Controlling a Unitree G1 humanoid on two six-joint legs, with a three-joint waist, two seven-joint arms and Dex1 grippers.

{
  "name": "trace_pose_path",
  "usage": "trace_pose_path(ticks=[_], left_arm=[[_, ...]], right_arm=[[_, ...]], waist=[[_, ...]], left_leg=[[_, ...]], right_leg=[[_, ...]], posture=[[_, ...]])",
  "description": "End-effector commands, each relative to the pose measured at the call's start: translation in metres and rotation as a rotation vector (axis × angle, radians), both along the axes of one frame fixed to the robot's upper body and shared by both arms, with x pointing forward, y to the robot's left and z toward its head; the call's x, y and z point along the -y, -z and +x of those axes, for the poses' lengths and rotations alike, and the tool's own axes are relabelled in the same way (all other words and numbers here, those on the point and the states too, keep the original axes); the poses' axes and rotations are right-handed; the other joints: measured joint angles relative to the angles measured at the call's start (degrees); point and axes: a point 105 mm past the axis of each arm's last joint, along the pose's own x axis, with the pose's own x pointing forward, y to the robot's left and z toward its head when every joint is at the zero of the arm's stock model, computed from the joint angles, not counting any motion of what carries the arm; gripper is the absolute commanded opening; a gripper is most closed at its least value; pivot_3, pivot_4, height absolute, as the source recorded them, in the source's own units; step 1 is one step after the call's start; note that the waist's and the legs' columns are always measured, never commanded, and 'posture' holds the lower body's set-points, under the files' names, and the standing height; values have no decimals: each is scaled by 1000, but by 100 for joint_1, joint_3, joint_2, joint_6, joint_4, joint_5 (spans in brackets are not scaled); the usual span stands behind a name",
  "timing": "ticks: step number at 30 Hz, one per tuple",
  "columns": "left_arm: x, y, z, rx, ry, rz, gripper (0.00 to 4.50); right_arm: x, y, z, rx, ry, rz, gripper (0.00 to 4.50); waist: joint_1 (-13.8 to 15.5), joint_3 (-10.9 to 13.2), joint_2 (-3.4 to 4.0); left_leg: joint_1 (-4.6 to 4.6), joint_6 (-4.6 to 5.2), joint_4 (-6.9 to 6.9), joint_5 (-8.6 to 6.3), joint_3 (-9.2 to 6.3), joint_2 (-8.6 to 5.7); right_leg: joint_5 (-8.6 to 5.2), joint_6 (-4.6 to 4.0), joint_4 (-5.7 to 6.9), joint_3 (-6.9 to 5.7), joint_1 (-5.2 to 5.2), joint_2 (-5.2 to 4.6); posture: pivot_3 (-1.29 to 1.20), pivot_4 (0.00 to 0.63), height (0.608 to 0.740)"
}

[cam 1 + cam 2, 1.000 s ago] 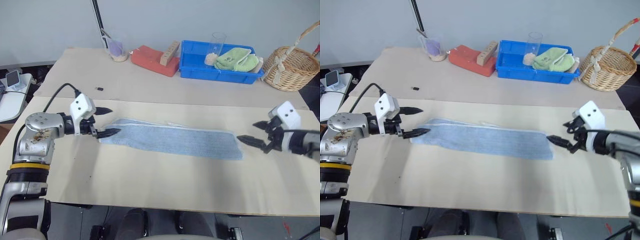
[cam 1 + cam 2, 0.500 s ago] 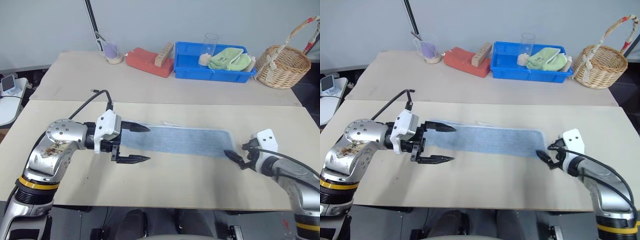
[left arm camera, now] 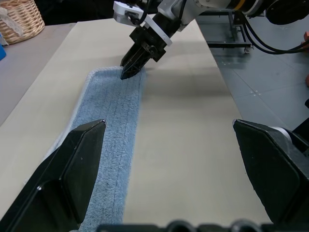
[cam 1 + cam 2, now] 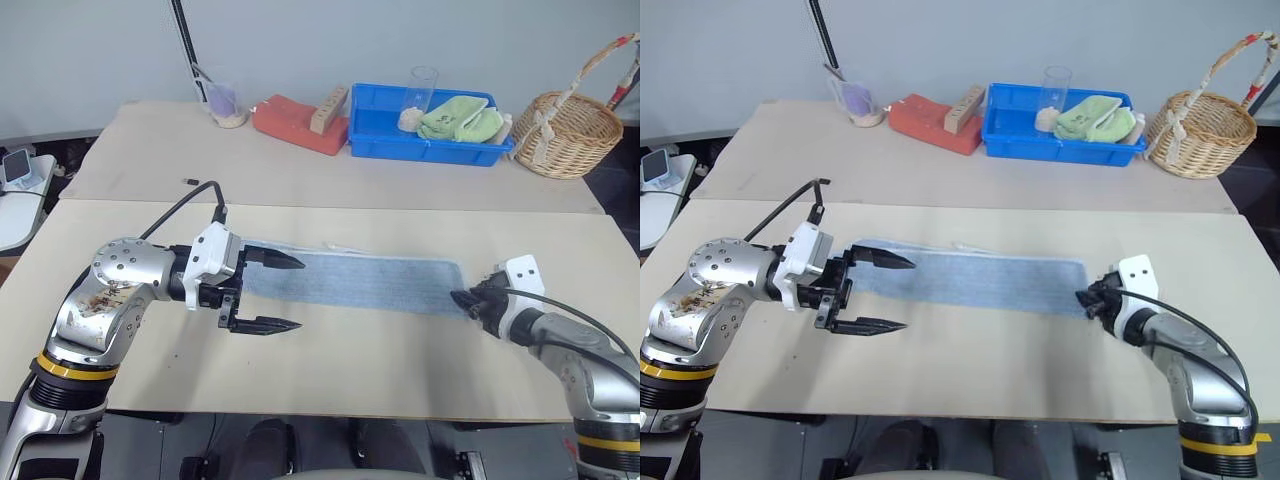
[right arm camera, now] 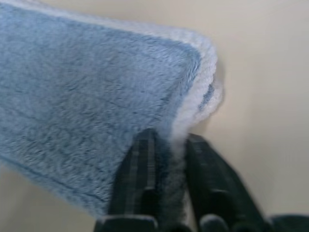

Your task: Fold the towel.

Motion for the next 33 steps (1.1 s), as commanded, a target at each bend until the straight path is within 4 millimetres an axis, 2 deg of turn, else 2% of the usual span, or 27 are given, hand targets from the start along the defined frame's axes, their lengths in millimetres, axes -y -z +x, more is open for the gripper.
trace_pose_path(ticks=[1, 6, 9, 12, 14, 17, 19, 23, 25, 30, 33], left_arm=[[-1, -7, 1, 34, -15, -25, 4500], [-1, -8, 5, 29, -58, -57, 4500], [-1, -9, 6, 31, -69, -68, 4500], [1, -11, 7, 33, -70, -79, 4500], [2, -12, 7, 34, -69, -85, 4500], [3, -13, 8, 38, -66, -89, 4500], [4, -14, 8, 39, -65, -90, 4500], [6, -14, 7, 39, -68, -94, 4500], [5, -13, 6, 39, -76, -94, 4500], [0, -11, 8, 49, -131, -85, 4500], [-3, -8, 10, 43, -175, -84, 4500]], right_arm=[[1, -5, -1, 18, -7, 3, 15], [44, -20, -4, 29, 72, -54, 15], [66, -37, -8, 35, 75, -79, 15], [72, -57, -10, 43, 13, -98, 15], [62, -67, -10, 44, -55, -100, 15], [23, -80, -9, 47, -209, -94, 15], [-4, -81, -7, 48, -280, -84, 15], [-54, -72, 1, 50, -373, -57, 15], [-73, -65, 7, 44, -391, -46, 15], [-95, -53, 21, 33, -375, -31, 15], [-100, -53, 27, 43, -363, -24, 1039]], waist=[[3, 0, 0], [32, 0, 0], [59, 0, 0], [34, 0, 0], [13, 1, 0], [-41, 1, 0], [-65, 1, 0], [-53, 1, -1], [-34, 1, -1], [39, 0, 0], [42, 0, 0]], left_leg=[[-1, 0, 0, 0, 0, 0], [-3, 0, 1, 0, 2, -2], [-5, 1, 1, -1, 2, -5], [-2, 2, 0, -1, 5, -4], [0, 2, -2, -1, 3, -2], [3, 2, -4, -1, 4, 3], [3, 1, -5, -1, 1, 7], [3, 1, -3, -1, -5, 8], [-3, 1, -3, -1, -3, 4], [-19, 1, -3, -1, 1, -4], [-25, 1, -3, -1, 0, -3]], right_leg=[[0, 0, 0, 0, 0, 0], [0, 0, -2, 2, 0, -3], [0, 1, -8, 2, 2, -6], [0, 1, -8, 4, 3, -5], [0, 1, -8, 4, 4, -1], [0, 1, -6, 8, 5, 7], [0, 1, -2, 10, 5, 13], [-1, 2, -4, 6, 4, 14], [0, 2, -5, 6, 0, 6], [0, 1, -7, 6, -18, -7], [1, 0, -7, 2, -22, -10]], posture=[[0, 150, 740], [0, 150, 740], [0, 150, 740], [0, 150, 740], [0, 150, 740], [0, 150, 740], [0, 150, 740], [0, 150, 740], [0, 150, 740], [0, 150, 740], [0, 150, 740]])
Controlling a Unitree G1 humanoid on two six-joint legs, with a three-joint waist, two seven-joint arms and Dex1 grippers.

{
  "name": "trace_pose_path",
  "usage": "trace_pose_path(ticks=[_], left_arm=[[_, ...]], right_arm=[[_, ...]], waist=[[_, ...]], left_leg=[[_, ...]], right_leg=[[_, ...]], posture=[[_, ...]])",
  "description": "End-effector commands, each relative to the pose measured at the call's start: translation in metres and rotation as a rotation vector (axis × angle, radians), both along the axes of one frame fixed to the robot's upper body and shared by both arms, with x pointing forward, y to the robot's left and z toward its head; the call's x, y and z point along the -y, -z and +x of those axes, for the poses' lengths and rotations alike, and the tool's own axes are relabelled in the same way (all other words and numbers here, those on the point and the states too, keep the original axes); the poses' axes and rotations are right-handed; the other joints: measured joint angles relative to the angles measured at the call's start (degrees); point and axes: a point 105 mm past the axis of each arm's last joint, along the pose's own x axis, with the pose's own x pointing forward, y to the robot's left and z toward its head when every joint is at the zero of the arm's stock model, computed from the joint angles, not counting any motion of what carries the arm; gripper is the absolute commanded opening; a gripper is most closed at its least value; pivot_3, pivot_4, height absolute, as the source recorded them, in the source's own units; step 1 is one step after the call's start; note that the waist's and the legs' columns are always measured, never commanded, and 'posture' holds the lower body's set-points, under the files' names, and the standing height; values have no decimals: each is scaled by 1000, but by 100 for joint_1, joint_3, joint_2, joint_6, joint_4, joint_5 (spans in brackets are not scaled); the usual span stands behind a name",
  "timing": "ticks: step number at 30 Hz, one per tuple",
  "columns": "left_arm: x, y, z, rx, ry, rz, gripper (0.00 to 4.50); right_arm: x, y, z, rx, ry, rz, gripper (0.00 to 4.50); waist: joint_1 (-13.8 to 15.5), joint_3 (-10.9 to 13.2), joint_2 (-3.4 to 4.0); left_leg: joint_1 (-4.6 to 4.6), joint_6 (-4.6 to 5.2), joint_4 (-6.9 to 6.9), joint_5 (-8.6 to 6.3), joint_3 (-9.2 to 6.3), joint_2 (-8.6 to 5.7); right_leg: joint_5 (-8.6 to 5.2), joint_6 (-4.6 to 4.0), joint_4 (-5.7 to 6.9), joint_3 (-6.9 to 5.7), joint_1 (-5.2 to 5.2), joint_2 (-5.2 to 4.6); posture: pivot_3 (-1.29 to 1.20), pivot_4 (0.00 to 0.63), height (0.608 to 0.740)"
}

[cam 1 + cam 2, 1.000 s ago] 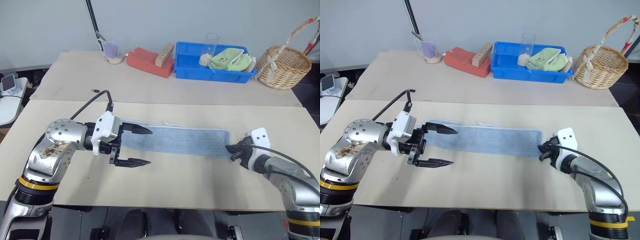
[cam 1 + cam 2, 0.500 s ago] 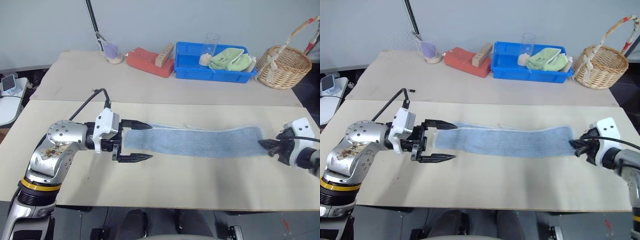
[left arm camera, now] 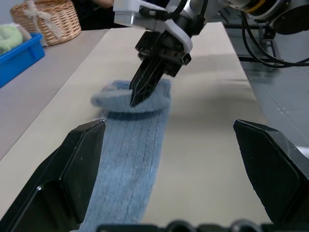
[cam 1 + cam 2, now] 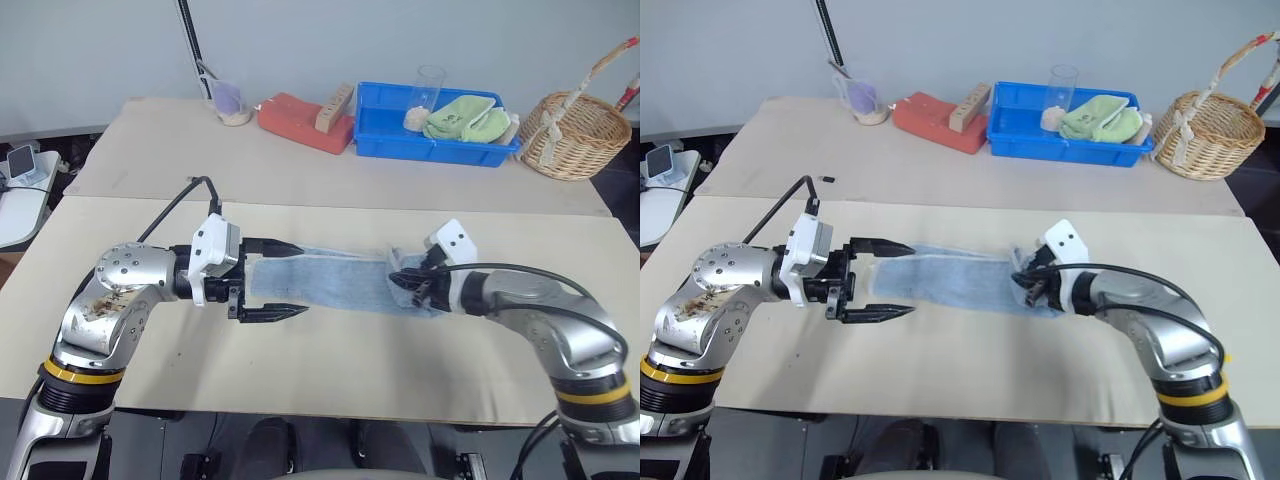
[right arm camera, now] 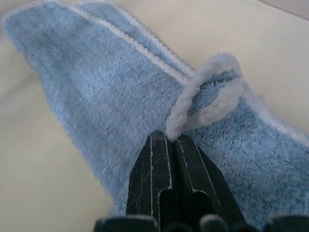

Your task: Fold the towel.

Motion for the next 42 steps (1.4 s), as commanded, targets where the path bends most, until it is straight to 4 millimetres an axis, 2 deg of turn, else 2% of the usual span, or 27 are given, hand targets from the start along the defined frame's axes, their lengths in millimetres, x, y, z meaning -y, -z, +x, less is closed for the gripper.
trace_pose_path(ticks=[1, 8, 10, 13, 17, 20, 25, 30, 38, 39, 40, 42], left_arm=[[-3, -9, 0, 44, -46, -5, 4500], [-17, -4, 10, 39, -263, -60, 4500], [-27, 2, 17, 26, -396, -87, 4500], [-40, 12, 12, -59, -538, -163, 4500], [-65, 40, 2, -207, -883, -278, 4500], [-69, 60, -6, -353, -1026, -329, 4500], [-60, 83, -6, -538, -1143, -336, 4500], [-43, 98, 9, -671, -1193, -378, 4500], [-16, 107, 26, -746, -1189, -345, 4500], [-15, 107, 27, -749, -1191, -346, 3963], [-15, 107, 28, -752, -1192, -346, 3693], [-14, 106, 29, -757, -1194, -350, 2723]], right_arm=[[-1, -9, 7, 42, 23, -2, 1370], [-14, -21, 0, 82, -74, 8, 3765], [-19, -26, -5, 125, -134, -23, 4472], [-25, -34, -14, 174, -223, -55, 4472], [-32, -40, -30, 212, -380, -93, 4472], [-34, -41, -33, 219, -431, -103, 4472], [-36, -44, -38, 226, -514, -112, 4472], [-35, -53, -42, 242, -596, -124, 4472], [-30, -63, -39, 259, -634, -150, 4472], [-30, -64, -39, 261, -637, -151, 4500], [-30, -65, -39, 263, -639, -150, 4500], [-30, -68, -39, 266, -644, -147, 4500]], waist=[[-3, 0, 0], [-36, 0, 1], [-35, 0, 1], [-55, 0, 1], [-42, 1, -1], [-10, 1, -3], [17, 2, -4], [-4, 2, -6], [26, 1, -7], [27, 1, -6], [25, 1, -7], [25, 1, -7]], left_leg=[[0, 0, 0, 0, -1, 1], [3, 0, -2, 0, -3, 4], [3, 0, -2, 0, -5, 5], [5, 0, -6, 0, -5, 7], [8, 1, -9, -1, -9, 8], [12, 0, -6, -1, -13, 7], [28, -1, 0, 0, -20, 6], [30, -1, 0, 0, -21, 3], [39, -1, 1, 0, -26, -3], [47, -1, 0, 0, -27, -3], [51, -1, 0, 0, -27, -3], [49, -1, -2, 0, -27, -2]], right_leg=[[0, 0, 0, -1, 0, 0], [1, -1, 4, -3, -1, 2], [1, -2, 4, -5, -1, 2], [1, -2, 5, -5, -1, -2], [1, -1, 3, -8, 1, -10], [2, -2, 4, -11, 7, -12], [2, -3, 2, -22, 32, -11], [3, -5, 0, -22, 35, -8], [4, -6, -7, -24, 58, -11], [4, -6, -10, -25, 67, -11], [4, -6, -11, -25, 70, -11], [4, -6, -14, -25, 68, -11]], posture=[[0, 150, 740], [0, 150, 740], [0, 150, 740], [0, 150, 740], [0, 150, 740], [0, 150, 740], [0, 150, 740], [0, 150, 740], [0, 150, 740], [0, 150, 740], [0, 150, 740], [0, 150, 740]])
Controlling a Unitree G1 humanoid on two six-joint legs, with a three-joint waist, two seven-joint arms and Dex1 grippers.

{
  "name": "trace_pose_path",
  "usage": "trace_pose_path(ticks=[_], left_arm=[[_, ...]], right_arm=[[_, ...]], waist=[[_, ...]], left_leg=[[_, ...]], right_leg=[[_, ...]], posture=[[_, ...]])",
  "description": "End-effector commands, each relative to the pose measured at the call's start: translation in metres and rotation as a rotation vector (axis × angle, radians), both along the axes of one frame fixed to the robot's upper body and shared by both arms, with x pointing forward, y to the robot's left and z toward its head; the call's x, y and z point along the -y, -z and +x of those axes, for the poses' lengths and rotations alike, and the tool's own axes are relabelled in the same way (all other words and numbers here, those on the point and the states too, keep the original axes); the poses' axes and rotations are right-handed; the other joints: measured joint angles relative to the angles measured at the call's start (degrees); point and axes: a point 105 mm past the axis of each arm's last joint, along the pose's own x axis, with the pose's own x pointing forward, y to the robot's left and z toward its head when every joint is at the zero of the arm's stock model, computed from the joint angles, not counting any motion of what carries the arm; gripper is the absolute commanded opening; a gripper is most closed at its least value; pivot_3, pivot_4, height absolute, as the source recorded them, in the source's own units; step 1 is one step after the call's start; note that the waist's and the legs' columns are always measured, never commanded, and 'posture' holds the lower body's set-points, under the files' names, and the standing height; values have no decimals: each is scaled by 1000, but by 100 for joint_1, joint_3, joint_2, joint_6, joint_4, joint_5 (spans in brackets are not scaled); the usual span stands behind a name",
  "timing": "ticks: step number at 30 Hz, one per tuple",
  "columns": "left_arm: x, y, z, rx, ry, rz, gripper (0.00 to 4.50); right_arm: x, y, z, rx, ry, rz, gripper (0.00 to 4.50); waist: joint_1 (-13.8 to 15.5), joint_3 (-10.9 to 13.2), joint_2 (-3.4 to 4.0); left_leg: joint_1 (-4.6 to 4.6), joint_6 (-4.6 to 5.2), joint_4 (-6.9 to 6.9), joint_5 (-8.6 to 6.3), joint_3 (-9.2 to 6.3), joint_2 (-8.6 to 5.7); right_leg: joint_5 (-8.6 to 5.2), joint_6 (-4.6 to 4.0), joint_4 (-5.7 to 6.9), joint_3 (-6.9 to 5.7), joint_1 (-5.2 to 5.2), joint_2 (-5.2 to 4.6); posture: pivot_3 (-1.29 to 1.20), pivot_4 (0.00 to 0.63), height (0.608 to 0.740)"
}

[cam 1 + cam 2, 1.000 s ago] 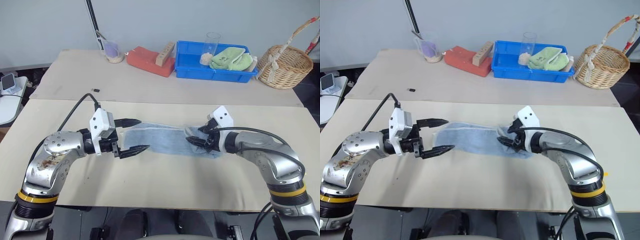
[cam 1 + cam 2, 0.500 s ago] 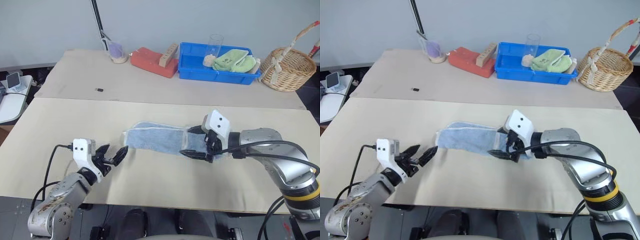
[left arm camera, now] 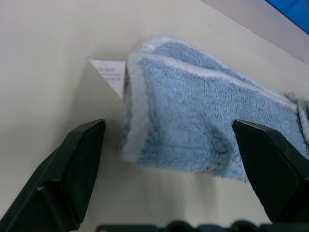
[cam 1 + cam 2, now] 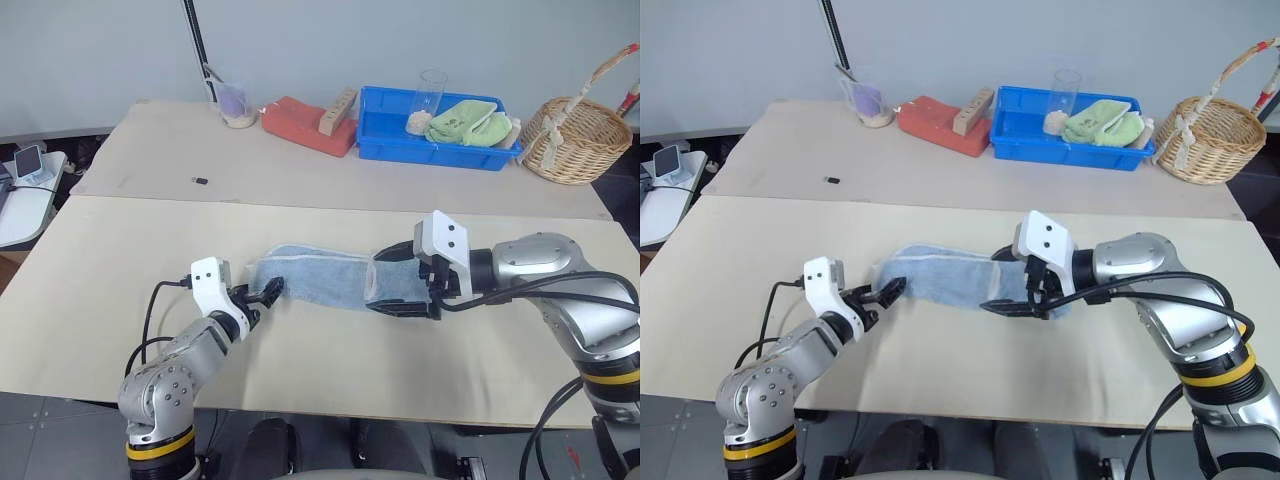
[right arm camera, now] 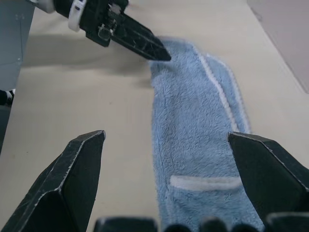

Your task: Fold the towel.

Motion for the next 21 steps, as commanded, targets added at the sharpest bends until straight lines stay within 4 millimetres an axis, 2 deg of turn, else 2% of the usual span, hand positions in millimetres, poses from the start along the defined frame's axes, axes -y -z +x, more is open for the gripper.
trace_pose_path(ticks=[1, 5, 6, 8, 10, 12, 14, 18, 21], left_arm=[[7, 6, 0, -41, 23, -8, 2283], [5, 0, 6, -21, 13, -6, 232], [3, -2, 8, -8, 7, 1, 29], [0, -9, 13, 25, 5, 10, 29], [3, -30, 20, 134, 61, 69, 29], [20, -50, 21, 253, 196, 154, 29], [37, -60, 19, 319, 323, 196, 29], [77, -73, 11, 426, 585, 257, 29], [109, -74, 3, 490, 783, 273, 29]], right_arm=[[1, -17, 1, 64, -17, 14, 4500], [2, -20, 0, 64, -14, 22, 4500], [3, -20, 0, 64, -11, 23, 4500], [4, -20, -1, 64, -4, 21, 4500], [10, -21, -1, 63, 21, 17, 4500], [21, -20, -3, 60, 58, -3, 4500], [34, -19, -6, 53, 97, -30, 4500], [64, -18, -13, 41, 210, -88, 4500], [79, -17, -23, 30, 279, -112, 4500]], waist=[[3, 0, 0], [9, 0, -1], [8, 0, 0], [7, 0, 0], [9, 1, -2], [35, 2, -2], [49, 1, 0], [95, 0, 1], [96, 0, 1]], left_leg=[[-2, 0, 0, 0, -1, 0], [-8, 0, 0, 0, -3, 0], [-9, 0, 0, 0, -3, 0], [-11, 0, 0, 0, -4, 0], [-15, 0, 0, 0, -7, 1], [-21, -1, 0, 1, -13, 0], [-21, -2, -2, 1, -14, 0], [-28, 2, -10, -1, -12, 0], [-34, 8, -13, -5, -11, 0]], right_leg=[[0, 0, -1, -1, -1, 0], [0, 0, -3, -3, -3, -1], [0, 0, -5, -3, -3, -1], [0, 0, -5, -4, -6, -1], [0, 0, -4, -6, -10, -1], [0, -2, -4, -13, -13, -1], [0, -4, -11, -15, -12, -1], [3, -1, -49, -15, -3, -7], [4, 1, -62, -16, -3, -7]], posture=[[0, 150, 740], [0, 150, 740], [0, 150, 740], [0, 150, 740], [0, 150, 740], [0, 150, 740], [0, 150, 740], [0, 150, 740], [0, 150, 740]])
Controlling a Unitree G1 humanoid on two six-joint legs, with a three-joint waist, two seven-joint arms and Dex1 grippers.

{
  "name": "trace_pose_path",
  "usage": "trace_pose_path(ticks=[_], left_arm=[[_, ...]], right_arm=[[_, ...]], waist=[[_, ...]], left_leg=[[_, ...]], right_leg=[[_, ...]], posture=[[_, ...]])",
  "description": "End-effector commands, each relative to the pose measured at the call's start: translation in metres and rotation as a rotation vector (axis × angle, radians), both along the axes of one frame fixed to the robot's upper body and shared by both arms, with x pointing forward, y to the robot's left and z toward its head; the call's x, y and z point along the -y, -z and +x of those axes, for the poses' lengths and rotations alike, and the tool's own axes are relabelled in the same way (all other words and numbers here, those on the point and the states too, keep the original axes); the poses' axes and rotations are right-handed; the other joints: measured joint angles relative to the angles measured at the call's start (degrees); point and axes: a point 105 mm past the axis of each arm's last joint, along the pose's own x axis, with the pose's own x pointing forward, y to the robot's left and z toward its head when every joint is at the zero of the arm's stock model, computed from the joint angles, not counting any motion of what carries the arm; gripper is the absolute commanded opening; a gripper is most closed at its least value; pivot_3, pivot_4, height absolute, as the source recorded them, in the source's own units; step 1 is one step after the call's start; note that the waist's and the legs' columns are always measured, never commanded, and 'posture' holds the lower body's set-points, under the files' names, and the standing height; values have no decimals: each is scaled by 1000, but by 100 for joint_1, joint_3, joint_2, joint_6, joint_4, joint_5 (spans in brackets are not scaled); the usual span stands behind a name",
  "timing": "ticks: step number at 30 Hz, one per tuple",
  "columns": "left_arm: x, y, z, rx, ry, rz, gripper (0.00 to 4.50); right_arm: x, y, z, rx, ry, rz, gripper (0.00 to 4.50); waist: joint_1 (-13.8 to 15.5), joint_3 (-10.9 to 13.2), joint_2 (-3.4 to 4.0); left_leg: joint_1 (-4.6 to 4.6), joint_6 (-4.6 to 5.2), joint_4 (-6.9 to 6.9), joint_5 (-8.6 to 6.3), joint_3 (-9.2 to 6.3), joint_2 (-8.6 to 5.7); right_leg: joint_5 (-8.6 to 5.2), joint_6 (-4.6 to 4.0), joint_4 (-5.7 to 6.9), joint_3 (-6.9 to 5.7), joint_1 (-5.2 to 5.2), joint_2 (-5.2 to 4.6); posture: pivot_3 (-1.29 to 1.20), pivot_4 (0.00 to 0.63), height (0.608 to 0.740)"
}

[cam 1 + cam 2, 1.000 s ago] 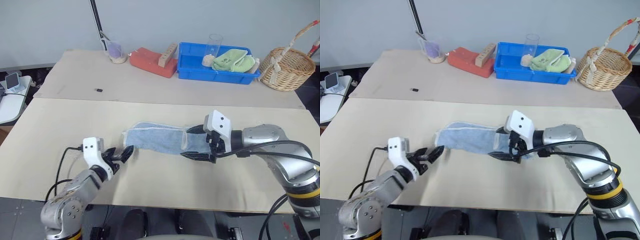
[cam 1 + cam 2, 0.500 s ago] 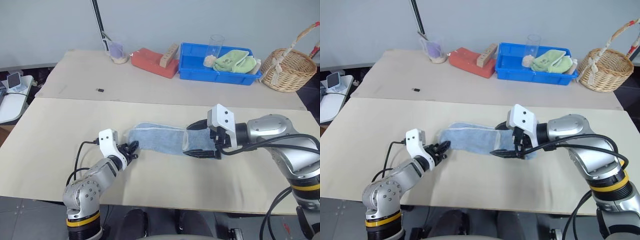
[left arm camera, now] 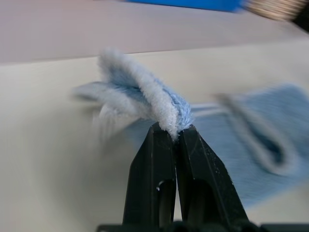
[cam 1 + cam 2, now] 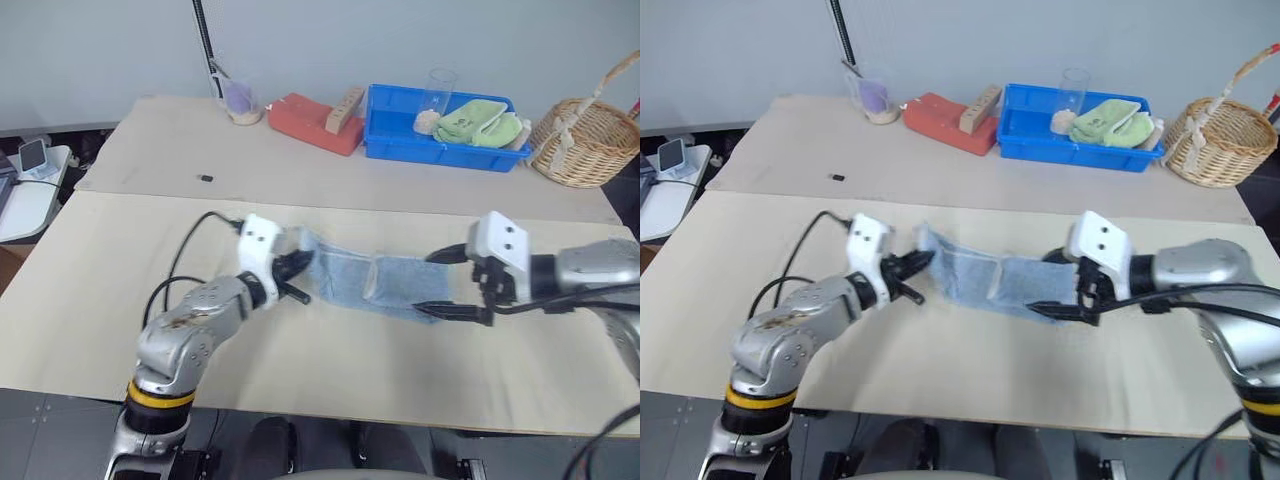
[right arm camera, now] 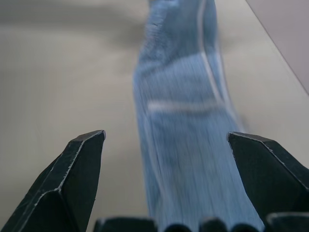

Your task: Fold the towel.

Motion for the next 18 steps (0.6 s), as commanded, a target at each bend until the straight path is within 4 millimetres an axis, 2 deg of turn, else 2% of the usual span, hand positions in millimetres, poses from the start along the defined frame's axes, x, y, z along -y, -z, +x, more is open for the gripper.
trace_pose_path(ticks=[1, 6, 12, 15, 18], left_arm=[[36, -9, -8, 79, 208, 8, 29], [73, -3, -1, 132, 359, 35, 29], [99, 3, -6, 159, 465, 20, 29], [106, -1, -5, 163, 474, -17, 982], [113, -8, -7, 169, 515, -55, 2391]], right_arm=[[9, -13, -10, 49, 50, -12, 4500], [14, -10, -22, 47, 109, -14, 4500], [18, -10, -30, 52, 169, -13, 4500], [20, -10, -32, 52, 185, -13, 4500], [22, -10, -33, 53, 199, -16, 4500]], waist=[[3, 0, 0], [-14, 1, -1], [-12, 1, -2], [0, 2, -3], [2, 2, -3]], left_leg=[[1, 1, 0, -1, 0, 0], [3, 3, 3, -2, 6, 1], [4, 4, 3, -1, 6, 2], [2, 4, 6, -1, 7, 0], [1, 5, 7, -2, 8, -1]], right_leg=[[0, 0, 0, 0, 0, 1], [0, 3, -5, 8, 4, 11], [-1, 6, -4, 10, 4, 21], [-1, 11, -6, 12, 4, 18], [0, 15, -7, 13, 5, 18]], posture=[[0, 150, 740], [0, 150, 740], [0, 150, 740], [0, 150, 740], [0, 150, 740]])
